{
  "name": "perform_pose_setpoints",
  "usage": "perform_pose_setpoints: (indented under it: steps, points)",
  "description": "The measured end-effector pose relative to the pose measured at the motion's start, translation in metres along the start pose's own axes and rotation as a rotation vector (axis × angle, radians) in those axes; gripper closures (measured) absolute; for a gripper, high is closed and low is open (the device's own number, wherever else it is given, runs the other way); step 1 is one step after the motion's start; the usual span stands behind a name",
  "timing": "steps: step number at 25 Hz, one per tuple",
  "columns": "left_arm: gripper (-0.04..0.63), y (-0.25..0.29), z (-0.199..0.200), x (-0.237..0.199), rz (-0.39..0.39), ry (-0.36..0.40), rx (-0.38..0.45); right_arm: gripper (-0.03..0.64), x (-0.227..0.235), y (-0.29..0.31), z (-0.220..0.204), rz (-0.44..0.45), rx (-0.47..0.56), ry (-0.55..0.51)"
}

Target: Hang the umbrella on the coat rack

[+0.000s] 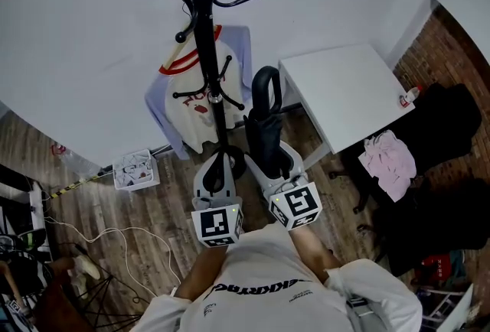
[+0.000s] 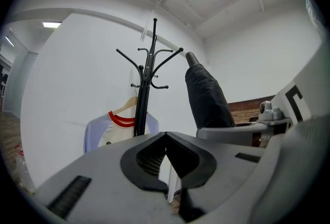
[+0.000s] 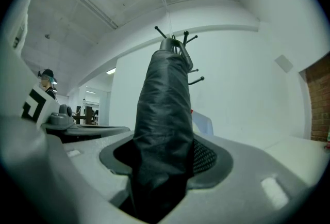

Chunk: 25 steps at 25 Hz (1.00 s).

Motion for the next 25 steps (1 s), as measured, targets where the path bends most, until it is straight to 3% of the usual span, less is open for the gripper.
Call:
perform_pose_setpoints:
  steps: [9, 25]
  points:
    - [0.598, 0.031, -0.012, -0.005, 0.046, 0.002, -0.018, 0.359, 0.029, 0.027, -0.015, 0.039, -0.029, 0.02]
    - [0.598, 0.058, -0.05, -0.005, 0.153, 0.049, -0.081, 0.36, 0.079, 0.057, -0.099, 0.107, -0.149, 0.055]
Point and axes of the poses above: the fingertips, and each gripper's own axes: y forward along the fingers, x to its right, z out of its top, the point moved 8 cm from there along -y, backward along the fingers, and after that the axes turned 13 degrees about x, right-handed, at the moved point
